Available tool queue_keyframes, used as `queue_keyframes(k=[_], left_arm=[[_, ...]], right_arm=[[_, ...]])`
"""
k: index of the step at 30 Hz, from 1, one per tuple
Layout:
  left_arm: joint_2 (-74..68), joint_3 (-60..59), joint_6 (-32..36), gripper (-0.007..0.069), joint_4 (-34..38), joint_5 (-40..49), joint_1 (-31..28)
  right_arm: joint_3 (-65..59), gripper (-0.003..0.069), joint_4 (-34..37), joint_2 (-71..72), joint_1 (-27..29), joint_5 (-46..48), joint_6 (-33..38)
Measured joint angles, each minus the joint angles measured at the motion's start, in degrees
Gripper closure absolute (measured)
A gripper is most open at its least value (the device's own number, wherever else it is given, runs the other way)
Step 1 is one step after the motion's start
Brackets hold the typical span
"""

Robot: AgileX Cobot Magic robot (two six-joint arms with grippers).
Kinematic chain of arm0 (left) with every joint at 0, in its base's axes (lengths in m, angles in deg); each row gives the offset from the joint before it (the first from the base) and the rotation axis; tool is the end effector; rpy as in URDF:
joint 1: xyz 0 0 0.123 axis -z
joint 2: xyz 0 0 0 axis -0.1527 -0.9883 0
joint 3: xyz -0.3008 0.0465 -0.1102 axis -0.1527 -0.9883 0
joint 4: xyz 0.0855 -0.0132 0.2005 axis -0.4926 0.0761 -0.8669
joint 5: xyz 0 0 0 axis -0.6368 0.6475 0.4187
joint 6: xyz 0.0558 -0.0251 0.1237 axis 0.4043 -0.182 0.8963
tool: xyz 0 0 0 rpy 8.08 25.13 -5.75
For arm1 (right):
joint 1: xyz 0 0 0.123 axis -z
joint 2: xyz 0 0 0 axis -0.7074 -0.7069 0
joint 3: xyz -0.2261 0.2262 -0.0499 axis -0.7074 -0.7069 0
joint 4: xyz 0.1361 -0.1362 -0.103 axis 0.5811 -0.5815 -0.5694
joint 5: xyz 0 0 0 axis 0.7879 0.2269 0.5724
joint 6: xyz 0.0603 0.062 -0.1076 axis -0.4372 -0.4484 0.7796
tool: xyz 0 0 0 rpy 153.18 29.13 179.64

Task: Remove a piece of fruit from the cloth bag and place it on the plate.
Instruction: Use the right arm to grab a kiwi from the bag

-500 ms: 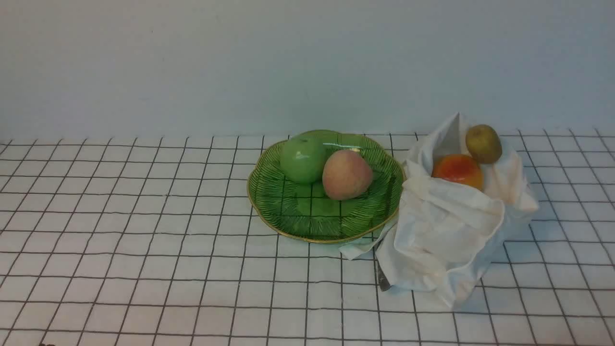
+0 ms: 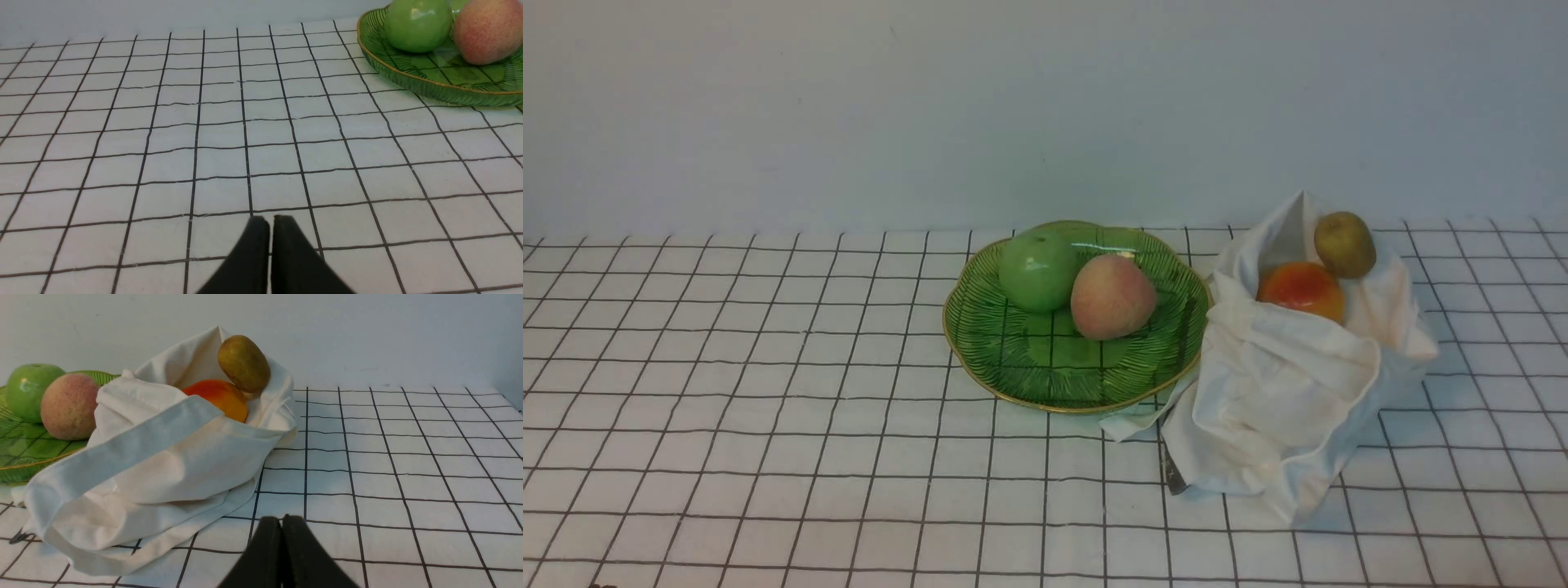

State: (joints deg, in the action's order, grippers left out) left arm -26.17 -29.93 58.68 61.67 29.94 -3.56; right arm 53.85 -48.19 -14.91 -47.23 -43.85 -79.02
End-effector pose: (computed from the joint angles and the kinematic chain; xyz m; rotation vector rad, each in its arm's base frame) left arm 0.0238 -0.0062 0.1562 0.1119 1.8787 -0.0859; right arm 0.0254 -0.0025 0.1600 -0.0143 1.8489 0.0076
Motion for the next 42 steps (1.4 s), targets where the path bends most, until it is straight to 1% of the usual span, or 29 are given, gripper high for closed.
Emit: queue_keyframes(k=[30, 32, 33, 34, 35, 36, 37, 38, 41, 42], left_arm=[[0.00, 0.00, 0.00, 0.0632, 0.00, 0.00, 0.00], [0.00, 0.00, 0.00, 0.0632, 0.00, 0.00, 0.00], [0.00, 0.00, 0.00, 0.0632, 0.00, 0.00, 0.00], [0.00, 0.00, 0.00, 0.0632, 0.00, 0.00, 0.00], [0.00, 0.00, 0.00, 0.0632, 0.00, 0.00, 0.00], [0.00, 0.00, 0.00, 0.0632, 0.00, 0.00, 0.00], [0.00, 0.00, 0.00, 0.0632, 0.00, 0.00, 0.00], [0.00, 0.00, 0.00, 0.0632, 0.00, 0.00, 0.00], [0.00, 0.00, 0.00, 0.0632, 0.00, 0.00, 0.00], [0.00, 0.00, 0.00, 0.0632, 0.00, 0.00, 0.00]], right_arm=[[0.00, 0.0673, 0.38, 0.00, 0.00, -0.28, -0.36], [-0.11, 0.0673, 9.58, 0.00, 0.00, -3.04, -7.62], [-0.11, 0.0673, 16.33, 0.00, 0.00, -4.52, -11.39], [-0.11, 0.0673, 21.10, 0.00, 0.00, -5.15, -14.47], [-0.11, 0.0673, 23.52, 0.00, 0.00, -5.64, -15.98], [-0.11, 0.0673, 28.30, 0.00, 0.00, -6.05, -18.78], [-0.11, 0.0673, 36.72, 0.00, 0.00, -6.17, -23.05], [-0.11, 0.0673, 42.09, 0.00, 0.00, -6.06, -25.07], [-0.11, 0.0673, 47.59, 0.00, 0.00, -6.07, -25.98], [-0.11, 0.0673, 48.25, 0.00, 0.00, -6.24, -25.35]])
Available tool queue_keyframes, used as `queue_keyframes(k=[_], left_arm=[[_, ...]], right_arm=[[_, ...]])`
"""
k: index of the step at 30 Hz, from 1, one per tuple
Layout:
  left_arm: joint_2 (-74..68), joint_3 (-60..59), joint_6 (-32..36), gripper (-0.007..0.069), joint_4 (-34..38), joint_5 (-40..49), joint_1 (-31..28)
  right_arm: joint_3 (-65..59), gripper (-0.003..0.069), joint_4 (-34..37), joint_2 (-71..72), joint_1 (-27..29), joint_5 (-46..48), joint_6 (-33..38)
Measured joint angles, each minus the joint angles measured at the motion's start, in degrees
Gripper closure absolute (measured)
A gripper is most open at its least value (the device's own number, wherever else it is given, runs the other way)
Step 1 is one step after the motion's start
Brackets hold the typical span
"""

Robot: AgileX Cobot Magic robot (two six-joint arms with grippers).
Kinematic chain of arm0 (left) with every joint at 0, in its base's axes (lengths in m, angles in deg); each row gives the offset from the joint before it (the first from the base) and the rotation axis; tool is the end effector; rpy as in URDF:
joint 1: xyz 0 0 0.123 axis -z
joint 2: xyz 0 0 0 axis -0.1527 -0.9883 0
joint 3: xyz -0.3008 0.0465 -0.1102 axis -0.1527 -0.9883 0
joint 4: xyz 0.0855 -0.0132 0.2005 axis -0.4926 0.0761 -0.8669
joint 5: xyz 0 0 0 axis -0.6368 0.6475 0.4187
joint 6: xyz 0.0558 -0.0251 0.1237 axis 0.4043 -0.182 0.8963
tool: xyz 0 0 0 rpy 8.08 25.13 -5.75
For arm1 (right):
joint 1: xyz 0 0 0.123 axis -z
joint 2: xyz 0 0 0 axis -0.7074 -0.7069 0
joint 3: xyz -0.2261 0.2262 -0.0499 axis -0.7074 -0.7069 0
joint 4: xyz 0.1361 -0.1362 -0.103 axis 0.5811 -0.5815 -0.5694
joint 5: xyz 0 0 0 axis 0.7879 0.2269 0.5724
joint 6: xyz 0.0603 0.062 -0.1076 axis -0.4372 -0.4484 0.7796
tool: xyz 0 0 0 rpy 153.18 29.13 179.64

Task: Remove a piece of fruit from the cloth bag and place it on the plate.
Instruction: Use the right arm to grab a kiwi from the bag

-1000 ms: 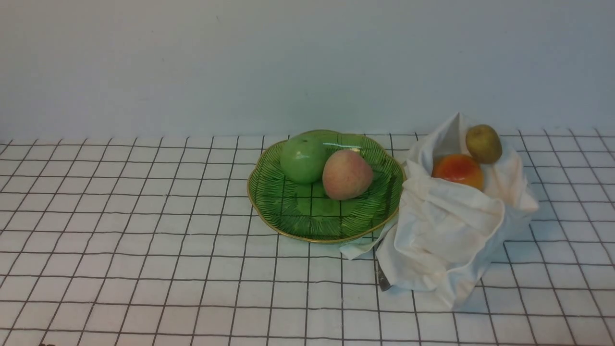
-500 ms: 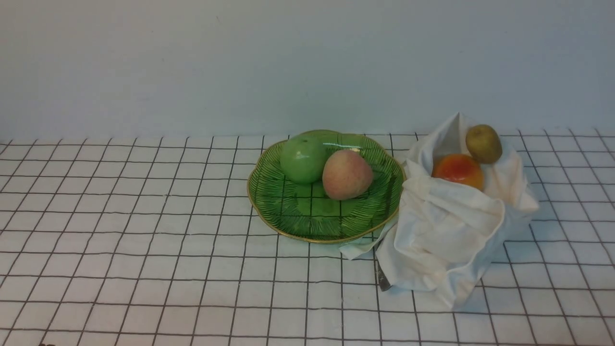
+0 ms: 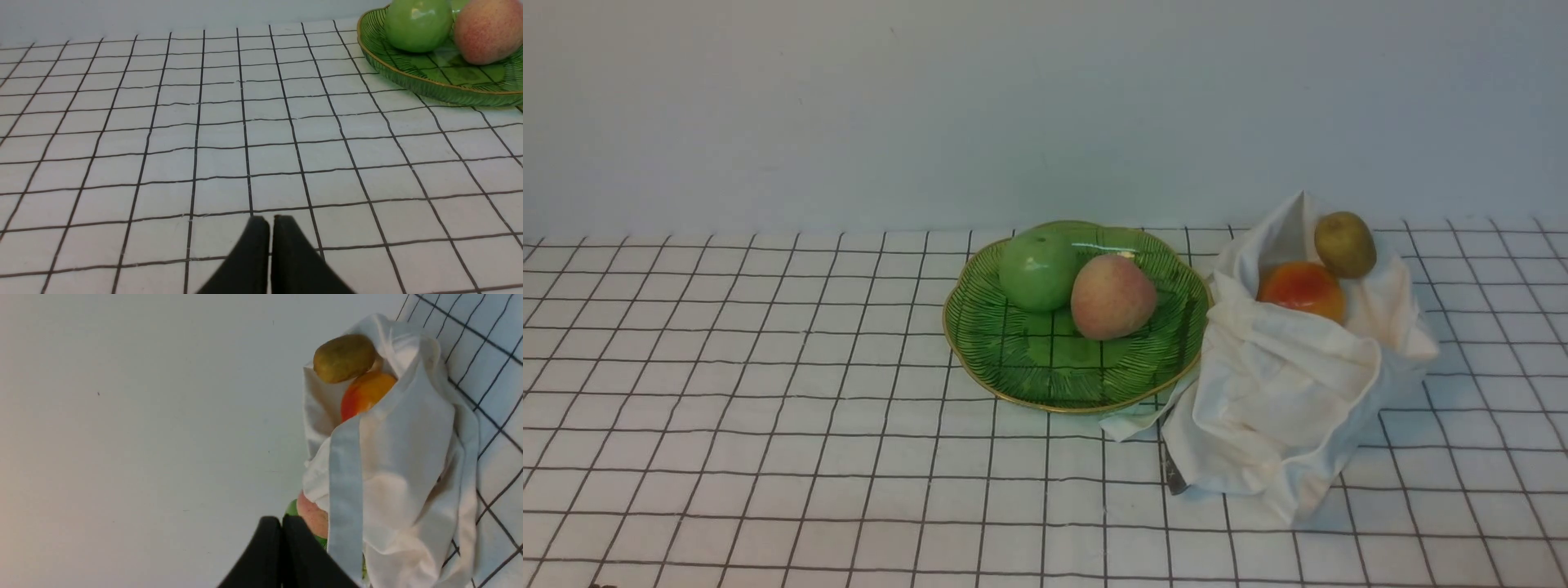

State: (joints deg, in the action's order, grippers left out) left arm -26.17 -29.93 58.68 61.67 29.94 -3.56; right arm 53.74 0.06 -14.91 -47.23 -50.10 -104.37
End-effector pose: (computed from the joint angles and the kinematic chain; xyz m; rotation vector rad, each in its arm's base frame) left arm 0.0238 -0.0062 0.1562 0.1119 1.8787 -0.0859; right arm 0.0271 0.0243 0.1833 0.9262 1.5469 1.1061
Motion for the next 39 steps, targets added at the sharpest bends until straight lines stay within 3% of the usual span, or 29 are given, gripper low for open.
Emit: queue_keyframes(k=[4, 8, 9, 10, 12, 14, 18, 21, 25, 35, 39], left_arm=[[0.00, 0.00, 0.00, 0.0632, 0.00, 0.00, 0.00], [0.00, 0.00, 0.00, 0.0632, 0.00, 0.00, 0.00], [0.00, 0.00, 0.00, 0.0632, 0.00, 0.00, 0.00], [0.00, 0.00, 0.00, 0.0632, 0.00, 0.00, 0.00], [0.00, 0.00, 0.00, 0.0632, 0.00, 0.00, 0.00], [0.00, 0.00, 0.00, 0.0632, 0.00, 0.00, 0.00], [0.00, 0.00, 0.00, 0.0632, 0.00, 0.00, 0.00], [0.00, 0.00, 0.00, 0.0632, 0.00, 0.00, 0.00], [0.00, 0.00, 0.00, 0.0632, 0.00, 0.00, 0.00], [0.00, 0.00, 0.00, 0.0632, 0.00, 0.00, 0.00], [0.00, 0.00, 0.00, 0.0632, 0.00, 0.00, 0.00]], right_arm=[[1.68, 0.0673, 0.80, 0.00, 0.00, -2.55, 8.40], [10.25, 0.0673, -2.13, -1.43, 0.00, -6.96, 21.87], [17.88, 0.0673, -4.96, -5.97, 0.00, -7.43, 31.85], [20.22, 0.0673, -5.52, -7.23, 0.00, -7.06, 34.32], [27.07, 0.0673, -6.55, -14.05, 0.07, -3.05, 39.72], [35.24, 0.0673, -7.77, -26.04, 0.07, 7.40, 43.18], [45.00, 0.0666, -12.44, -45.22, 0.07, 22.13, 44.43], [49.75, 0.0644, -14.48, -53.88, 0.07, 26.73, 44.67], [58.48, 0.0538, -15.80, -68.10, 0.07, 31.41, 46.18], [79.49, 0.0089, -18.08, -97.34, 0.07, 37.46, 51.58], [88.42, 0.0012, -23.74, -106.91, 0.07, 44.03, 50.78]])
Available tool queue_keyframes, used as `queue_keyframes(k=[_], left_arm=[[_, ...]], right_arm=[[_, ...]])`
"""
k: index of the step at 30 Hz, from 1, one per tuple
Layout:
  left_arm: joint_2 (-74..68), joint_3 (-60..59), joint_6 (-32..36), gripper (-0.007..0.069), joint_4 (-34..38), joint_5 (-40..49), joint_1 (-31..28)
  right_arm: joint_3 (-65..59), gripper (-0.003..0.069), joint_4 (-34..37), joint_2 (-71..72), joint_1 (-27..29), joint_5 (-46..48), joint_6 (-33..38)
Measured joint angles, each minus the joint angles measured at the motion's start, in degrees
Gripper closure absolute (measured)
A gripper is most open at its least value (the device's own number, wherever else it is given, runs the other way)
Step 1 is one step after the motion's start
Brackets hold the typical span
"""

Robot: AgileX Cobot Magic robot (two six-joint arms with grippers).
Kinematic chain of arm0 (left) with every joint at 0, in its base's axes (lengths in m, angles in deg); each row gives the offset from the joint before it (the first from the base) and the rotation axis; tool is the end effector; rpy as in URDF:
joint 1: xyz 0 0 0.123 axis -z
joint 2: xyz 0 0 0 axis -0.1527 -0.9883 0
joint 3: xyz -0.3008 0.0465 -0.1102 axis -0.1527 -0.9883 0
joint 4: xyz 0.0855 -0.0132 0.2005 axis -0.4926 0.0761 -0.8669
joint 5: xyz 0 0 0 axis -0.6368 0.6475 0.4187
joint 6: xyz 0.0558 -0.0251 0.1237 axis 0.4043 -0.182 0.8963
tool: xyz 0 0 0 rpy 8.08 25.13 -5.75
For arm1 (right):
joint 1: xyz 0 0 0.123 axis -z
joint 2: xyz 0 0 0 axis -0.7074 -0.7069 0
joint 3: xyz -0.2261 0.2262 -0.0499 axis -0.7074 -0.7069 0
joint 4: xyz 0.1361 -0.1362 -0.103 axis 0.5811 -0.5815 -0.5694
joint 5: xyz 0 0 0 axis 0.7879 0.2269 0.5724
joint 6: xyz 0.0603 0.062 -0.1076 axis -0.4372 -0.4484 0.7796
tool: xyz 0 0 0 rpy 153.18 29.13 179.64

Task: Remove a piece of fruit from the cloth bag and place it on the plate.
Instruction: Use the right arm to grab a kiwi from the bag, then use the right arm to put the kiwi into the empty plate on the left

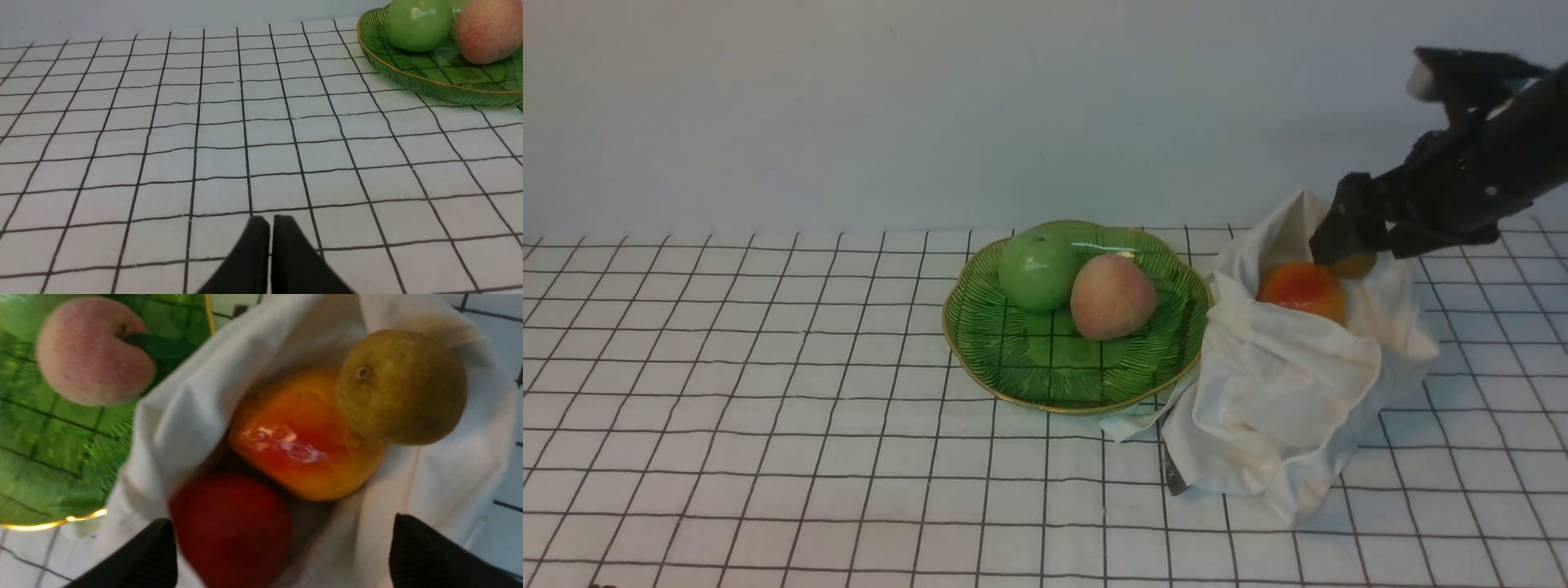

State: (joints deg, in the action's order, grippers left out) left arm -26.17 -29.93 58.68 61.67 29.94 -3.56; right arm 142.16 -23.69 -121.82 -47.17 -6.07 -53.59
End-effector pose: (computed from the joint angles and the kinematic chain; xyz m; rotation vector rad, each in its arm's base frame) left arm 0.0238 -0.0062 0.1562 0.1119 1.8787 -0.0859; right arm 0.3843 0.0553 0.2670 -0.3673 2.7368 0.3843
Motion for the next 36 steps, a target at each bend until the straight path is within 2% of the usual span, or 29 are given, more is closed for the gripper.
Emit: queue_keyframes(k=[6, 9, 18, 20, 23, 25, 26, 32, 36], left_arm=[[0.00, 0.00, 0.00, 0.0632, 0.00, 0.00, 0.00], [0.00, 0.00, 0.00, 0.0632, 0.00, 0.00, 0.00], [0.00, 0.00, 0.00, 0.0632, 0.00, 0.00, 0.00], [0.00, 0.00, 0.00, 0.0632, 0.00, 0.00, 0.00], [0.00, 0.00, 0.00, 0.0632, 0.00, 0.00, 0.00], [0.00, 0.00, 0.00, 0.0632, 0.00, 0.00, 0.00], [0.00, 0.00, 0.00, 0.0632, 0.00, 0.00, 0.00], [0.00, 0.00, 0.00, 0.0632, 0.00, 0.00, 0.00], [0.00, 0.00, 0.00, 0.0632, 0.00, 0.00, 0.00]], right_arm=[[11.58, 0.0007, -10.24, -8.53, -0.08, 5.29, -8.83], [13.97, 0.0011, -13.74, -10.59, -0.51, 4.90, -10.36], [14.46, 0.0019, -17.43, -14.44, -4.58, -4.63, -10.75], [14.46, 0.0034, -17.55, -15.10, -4.65, -5.77, -10.75], [14.46, 0.0113, -18.42, -15.35, -4.59, -5.92, -10.92], [14.78, 0.0225, -19.81, -15.10, -4.59, -5.23, -10.97], [15.27, 0.0252, -20.45, -14.93, -4.59, -4.53, -11.20], [18.75, 0.0250, -23.62, -11.59, -4.59, 0.98, -11.63], [22.27, 0.0250, -17.08, -7.57, -4.66, 5.35, -10.91]])
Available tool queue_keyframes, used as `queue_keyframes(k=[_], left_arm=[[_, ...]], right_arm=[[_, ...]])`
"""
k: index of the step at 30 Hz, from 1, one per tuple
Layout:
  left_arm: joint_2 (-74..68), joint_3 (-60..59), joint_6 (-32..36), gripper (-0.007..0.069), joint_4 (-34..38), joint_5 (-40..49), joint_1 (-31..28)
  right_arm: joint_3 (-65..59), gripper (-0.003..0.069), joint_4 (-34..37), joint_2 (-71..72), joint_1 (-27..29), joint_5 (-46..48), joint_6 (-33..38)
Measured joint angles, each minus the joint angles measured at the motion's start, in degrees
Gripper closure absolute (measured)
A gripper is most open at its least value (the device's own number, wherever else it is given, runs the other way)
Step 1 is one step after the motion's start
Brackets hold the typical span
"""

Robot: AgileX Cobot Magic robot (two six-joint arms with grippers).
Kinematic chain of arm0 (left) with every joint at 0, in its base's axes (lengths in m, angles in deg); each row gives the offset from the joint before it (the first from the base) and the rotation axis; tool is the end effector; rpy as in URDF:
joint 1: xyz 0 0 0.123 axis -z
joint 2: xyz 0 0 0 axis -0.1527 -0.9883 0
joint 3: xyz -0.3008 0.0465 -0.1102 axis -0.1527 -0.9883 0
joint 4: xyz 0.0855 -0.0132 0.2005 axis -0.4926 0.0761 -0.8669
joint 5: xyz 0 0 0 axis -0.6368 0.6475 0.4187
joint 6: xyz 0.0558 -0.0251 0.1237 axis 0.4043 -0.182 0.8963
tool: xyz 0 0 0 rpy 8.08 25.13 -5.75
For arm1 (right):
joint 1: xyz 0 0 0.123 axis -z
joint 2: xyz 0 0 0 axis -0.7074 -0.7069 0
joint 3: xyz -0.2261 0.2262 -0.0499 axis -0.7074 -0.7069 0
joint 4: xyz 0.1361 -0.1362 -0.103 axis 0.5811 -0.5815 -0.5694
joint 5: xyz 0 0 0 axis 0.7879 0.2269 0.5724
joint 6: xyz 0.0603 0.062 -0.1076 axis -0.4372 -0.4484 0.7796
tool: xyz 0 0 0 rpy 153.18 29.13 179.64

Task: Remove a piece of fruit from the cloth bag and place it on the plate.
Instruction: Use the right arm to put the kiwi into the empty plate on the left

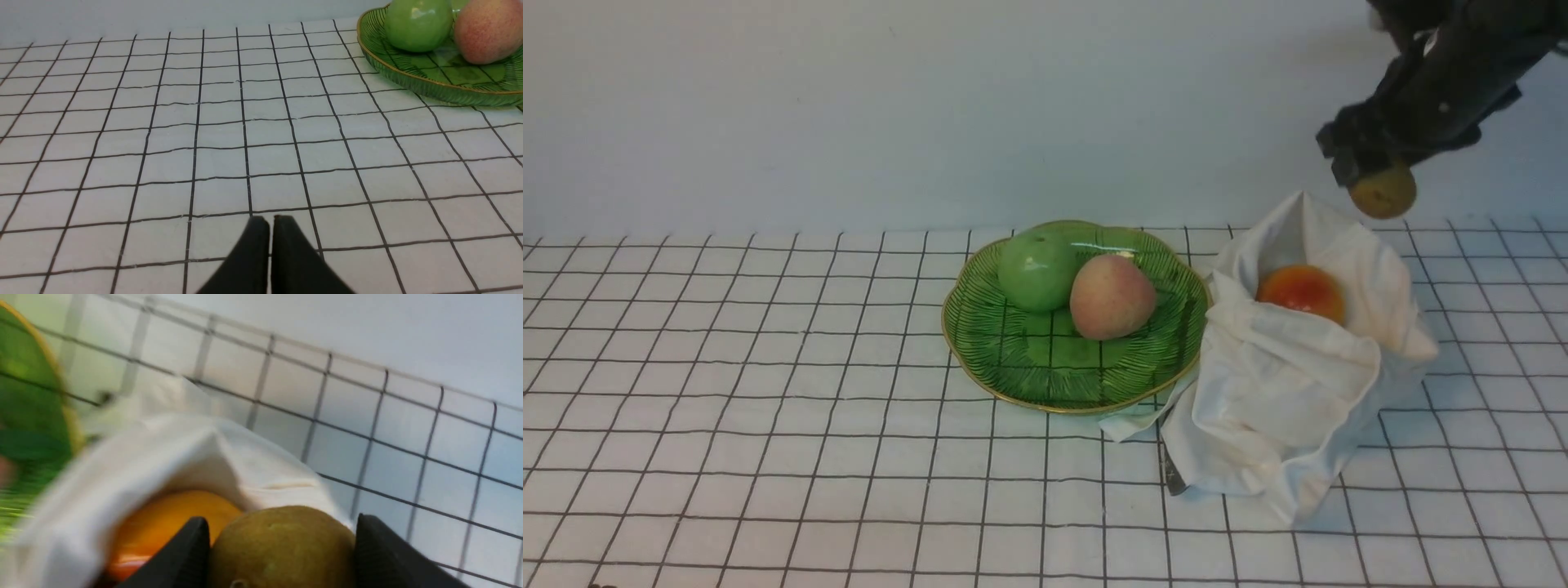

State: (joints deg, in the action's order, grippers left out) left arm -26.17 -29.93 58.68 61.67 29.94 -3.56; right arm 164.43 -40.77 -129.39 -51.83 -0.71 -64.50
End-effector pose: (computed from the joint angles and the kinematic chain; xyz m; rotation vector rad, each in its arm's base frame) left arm 0.0238 -0.0062 0.1562 0.1119 1.8787 -0.0859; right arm 0.4397 0.0597 0.3052 -0.3822 2.6413 0.0581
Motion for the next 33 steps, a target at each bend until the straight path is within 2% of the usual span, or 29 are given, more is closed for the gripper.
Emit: queue_keyframes(k=[2, 6, 10, 13, 17, 18, 19, 21, 24, 26, 29, 31, 33], left_arm=[[0.00, 0.00, 0.00, 0.0632, 0.00, 0.00, 0.00], [0.00, 0.00, 0.00, 0.0632, 0.00, 0.00, 0.00], [0.00, 0.00, 0.00, 0.0632, 0.00, 0.00, 0.00], [0.00, 0.00, 0.00, 0.0632, 0.00, 0.00, 0.00], [0.00, 0.00, 0.00, 0.0632, 0.00, 0.00, 0.00], [0.00, 0.00, 0.00, 0.0632, 0.00, 0.00, 0.00], [0.00, 0.00, 0.00, 0.0632, 0.00, 0.00, 0.00], [0.00, 0.00, 0.00, 0.0632, 0.00, 0.00, 0.00], [0.00, 0.00, 0.00, 0.0632, 0.00, 0.00, 0.00], [0.00, 0.00, 0.00, 0.0632, 0.00, 0.00, 0.00], [0.00, 0.00, 0.00, 0.0632, 0.00, 0.00, 0.00], [0.00, 0.00, 0.00, 0.0632, 0.00, 0.00, 0.00], [0.00, 0.00, 0.00, 0.0632, 0.00, 0.00, 0.00]], right_arm=[[0.68, 0.0250, 6.96, 1.46, -0.76, 1.52, 3.23], [0.75, 0.0250, 16.43, 0.22, -4.14, 1.70, 6.74], [0.75, 0.0250, 21.47, -3.85, -8.69, -0.07, 7.62], [0.75, 0.0250, 22.14, -6.69, -11.15, -3.04, 8.34], [0.75, 0.0122, 22.95, -12.00, -15.17, -11.71, 9.17], [0.70, 0.0063, 22.95, -12.91, -15.97, -13.41, 9.30], [0.70, 0.0063, 22.95, -12.91, -16.08, -13.41, 9.30], [0.70, -0.0006, 22.70, -13.57, -16.97, -14.92, 9.30], [2.04, -0.0029, 21.89, -13.57, -17.04, -13.94, 9.30], [3.60, -0.0031, 21.37, -13.57, -16.97, -11.99, 9.30], [10.74, 0.0000, 19.82, -13.46, -16.15, -1.77, 8.25], [17.20, 0.0057, 17.56, -13.03, -15.38, 5.08, 5.75], [23.09, 0.0140, 14.82, -11.84, -14.68, 7.38, 2.03]])
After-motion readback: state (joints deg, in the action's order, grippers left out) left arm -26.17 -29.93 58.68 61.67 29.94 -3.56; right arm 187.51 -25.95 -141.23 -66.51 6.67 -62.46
